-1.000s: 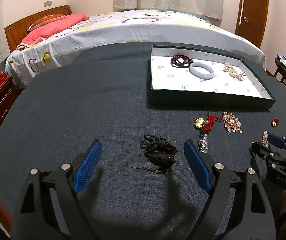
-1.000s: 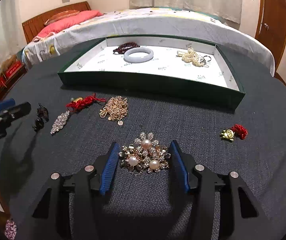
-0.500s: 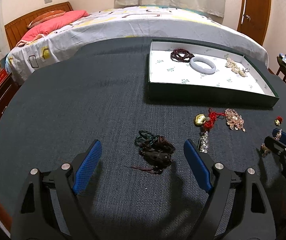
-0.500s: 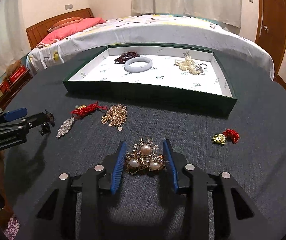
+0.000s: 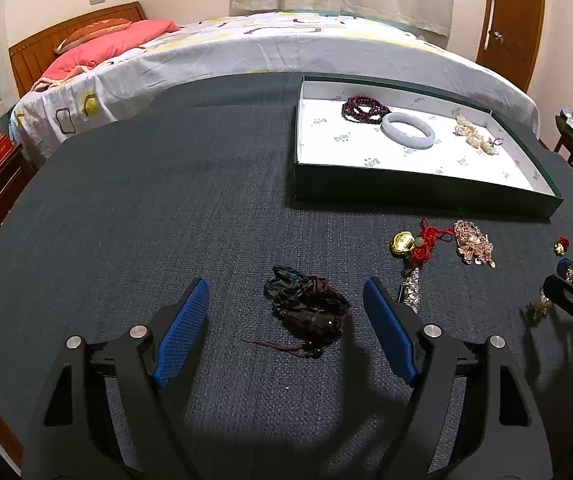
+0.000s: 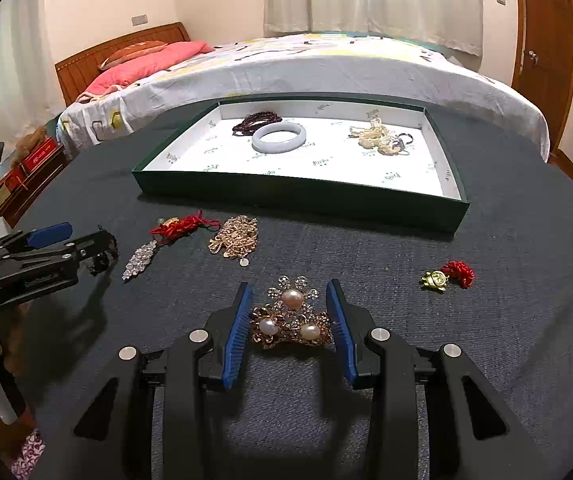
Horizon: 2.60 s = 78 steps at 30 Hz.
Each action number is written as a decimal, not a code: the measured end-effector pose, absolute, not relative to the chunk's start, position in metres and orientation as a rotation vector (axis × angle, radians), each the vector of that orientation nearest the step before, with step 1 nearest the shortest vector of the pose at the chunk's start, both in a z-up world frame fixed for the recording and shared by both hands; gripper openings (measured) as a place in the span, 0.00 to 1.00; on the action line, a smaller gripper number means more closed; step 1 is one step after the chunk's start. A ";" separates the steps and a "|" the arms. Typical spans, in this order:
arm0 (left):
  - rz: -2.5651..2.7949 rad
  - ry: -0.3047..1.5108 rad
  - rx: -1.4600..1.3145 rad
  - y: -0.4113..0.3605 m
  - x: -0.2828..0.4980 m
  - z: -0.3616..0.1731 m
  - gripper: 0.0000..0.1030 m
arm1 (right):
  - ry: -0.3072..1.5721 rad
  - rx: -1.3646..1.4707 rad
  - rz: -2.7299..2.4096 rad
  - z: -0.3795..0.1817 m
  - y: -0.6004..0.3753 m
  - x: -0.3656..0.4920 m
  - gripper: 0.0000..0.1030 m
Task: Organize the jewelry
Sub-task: 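Close the right tool on the pearl brooch while the left tool hovers over the black cord, then close the left tool on the black cord pendant and lift it, then carry the black pendant and pearl brooch over the white box with both tools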
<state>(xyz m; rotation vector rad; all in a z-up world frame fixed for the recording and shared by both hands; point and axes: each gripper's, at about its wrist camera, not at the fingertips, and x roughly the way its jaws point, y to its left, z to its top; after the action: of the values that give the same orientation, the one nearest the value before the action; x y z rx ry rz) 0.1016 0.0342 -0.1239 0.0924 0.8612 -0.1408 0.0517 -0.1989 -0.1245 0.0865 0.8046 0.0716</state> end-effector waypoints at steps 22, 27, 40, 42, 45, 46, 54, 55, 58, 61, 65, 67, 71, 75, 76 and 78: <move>-0.260 0.918 0.082 0.032 0.099 -0.130 0.27 | 0.802 0.109 0.082 -0.122 -0.202 0.050 0.37; -0.297 0.908 0.061 0.032 0.099 -0.125 0.01 | 0.799 0.111 0.081 -0.121 -0.202 0.050 0.37; -0.259 0.867 0.079 0.032 0.098 -0.116 0.29 | 0.800 0.117 0.087 -0.121 -0.202 0.050 0.37; -0.240 0.853 0.084 0.033 0.097 -0.114 0.46 | 0.801 0.117 0.089 -0.121 -0.202 0.050 0.37; -0.237 0.860 0.090 0.031 0.101 -0.116 0.50 | 0.804 0.117 0.094 -0.122 -0.201 0.050 0.37; -0.235 0.861 0.091 0.030 0.102 -0.116 0.50 | 0.806 0.117 0.097 -0.123 -0.200 0.050 0.37; -0.254 0.943 0.058 0.030 0.118 -0.135 0.41 | 0.811 0.118 0.100 -0.124 -0.201 0.052 0.37; -0.259 0.947 0.057 0.030 0.118 -0.136 0.39 | 0.811 0.119 0.100 -0.124 -0.201 0.052 0.37; -0.282 0.946 0.069 0.028 0.115 -0.136 0.18 | 0.815 0.123 0.099 -0.126 -0.202 0.053 0.37; -0.296 0.943 0.072 0.026 0.114 -0.136 0.12 | 0.817 0.124 0.100 -0.127 -0.202 0.052 0.37; -0.306 0.945 0.057 0.027 0.114 -0.136 0.08 | 0.815 0.125 0.099 -0.126 -0.203 0.052 0.37; -0.305 0.947 0.046 0.028 0.115 -0.135 0.08 | 0.812 0.125 0.097 -0.126 -0.204 0.052 0.37; -0.303 0.933 0.041 0.027 0.112 -0.131 0.08 | 0.805 0.125 0.092 -0.124 -0.206 0.050 0.37; -0.308 0.901 0.059 0.023 0.106 -0.123 0.07 | 0.798 0.121 0.088 -0.121 -0.208 0.048 0.37; -0.308 0.896 0.062 0.023 0.105 -0.121 0.07 | 0.797 0.120 0.087 -0.120 -0.208 0.048 0.37; -0.309 0.888 0.065 0.022 0.103 -0.119 0.07 | 0.796 0.119 0.085 -0.119 -0.208 0.047 0.37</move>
<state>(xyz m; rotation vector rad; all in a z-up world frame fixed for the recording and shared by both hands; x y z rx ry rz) 0.1026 0.0219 -0.1189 0.0645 0.8877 -0.3091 0.0474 -0.2075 -0.1193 0.1187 0.7965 0.0852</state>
